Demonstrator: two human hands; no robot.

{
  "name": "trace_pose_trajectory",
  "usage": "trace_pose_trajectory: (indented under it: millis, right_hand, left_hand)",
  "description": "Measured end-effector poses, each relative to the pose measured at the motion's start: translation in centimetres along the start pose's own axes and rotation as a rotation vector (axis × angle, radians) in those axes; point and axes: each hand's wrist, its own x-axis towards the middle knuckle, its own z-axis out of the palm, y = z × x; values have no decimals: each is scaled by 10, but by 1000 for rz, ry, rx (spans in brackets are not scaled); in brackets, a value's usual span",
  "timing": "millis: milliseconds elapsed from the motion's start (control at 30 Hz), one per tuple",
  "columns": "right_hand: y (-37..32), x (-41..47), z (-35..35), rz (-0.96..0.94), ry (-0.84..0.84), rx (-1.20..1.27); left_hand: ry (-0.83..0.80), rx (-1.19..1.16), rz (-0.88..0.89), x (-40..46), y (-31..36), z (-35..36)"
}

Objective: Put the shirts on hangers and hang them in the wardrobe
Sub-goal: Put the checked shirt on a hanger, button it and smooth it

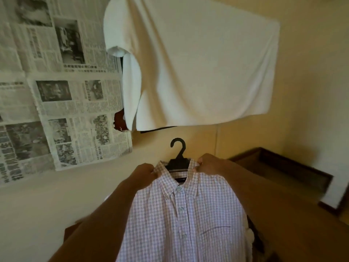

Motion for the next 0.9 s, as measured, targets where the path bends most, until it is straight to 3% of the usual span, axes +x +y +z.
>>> trace_pose_trajectory:
  millis: [400, 900]
  right_hand:
    - [140, -117, -135, 182, 293, -114]
    - [469, -237, -298, 487, 488, -6]
  left_hand:
    - [-20, -149, 372, 66, 213, 44]
    - [-245, -122, 726, 189, 566, 250]
